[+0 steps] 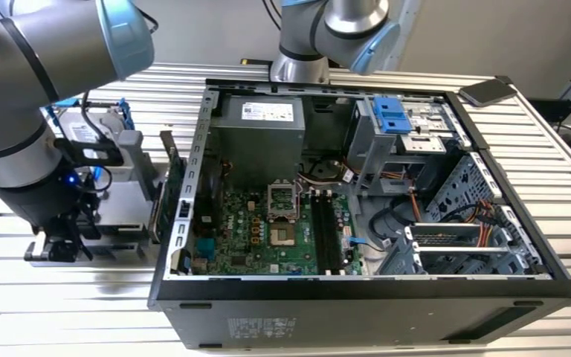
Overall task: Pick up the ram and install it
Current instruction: 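Pick up the ram and move it above insertion slot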
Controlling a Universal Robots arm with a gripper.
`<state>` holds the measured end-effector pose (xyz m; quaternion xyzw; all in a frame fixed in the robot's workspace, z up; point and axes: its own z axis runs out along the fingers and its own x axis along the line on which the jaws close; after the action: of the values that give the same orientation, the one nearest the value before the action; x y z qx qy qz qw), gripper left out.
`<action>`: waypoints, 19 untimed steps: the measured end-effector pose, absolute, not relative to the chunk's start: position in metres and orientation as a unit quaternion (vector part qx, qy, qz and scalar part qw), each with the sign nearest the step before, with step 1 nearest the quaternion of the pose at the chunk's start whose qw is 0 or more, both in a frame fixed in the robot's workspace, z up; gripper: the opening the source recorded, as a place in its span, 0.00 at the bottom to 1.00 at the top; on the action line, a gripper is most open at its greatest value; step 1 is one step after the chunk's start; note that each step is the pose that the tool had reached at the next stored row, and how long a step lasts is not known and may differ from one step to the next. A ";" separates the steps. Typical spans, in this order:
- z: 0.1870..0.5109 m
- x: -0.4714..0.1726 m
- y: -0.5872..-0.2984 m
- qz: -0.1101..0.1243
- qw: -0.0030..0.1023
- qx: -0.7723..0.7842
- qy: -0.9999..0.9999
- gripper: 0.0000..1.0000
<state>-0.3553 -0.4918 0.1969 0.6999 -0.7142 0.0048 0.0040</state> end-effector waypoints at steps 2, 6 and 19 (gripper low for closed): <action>0.196 -0.355 -0.492 0.005 0.004 0.700 -0.714 1.00; 0.195 -0.355 -0.492 0.005 0.004 0.700 -0.714 1.00; 0.195 -0.355 -0.492 0.005 0.004 0.700 -0.714 0.00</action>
<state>-0.3553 -0.4918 0.1947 0.6999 -0.7142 0.0048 0.0040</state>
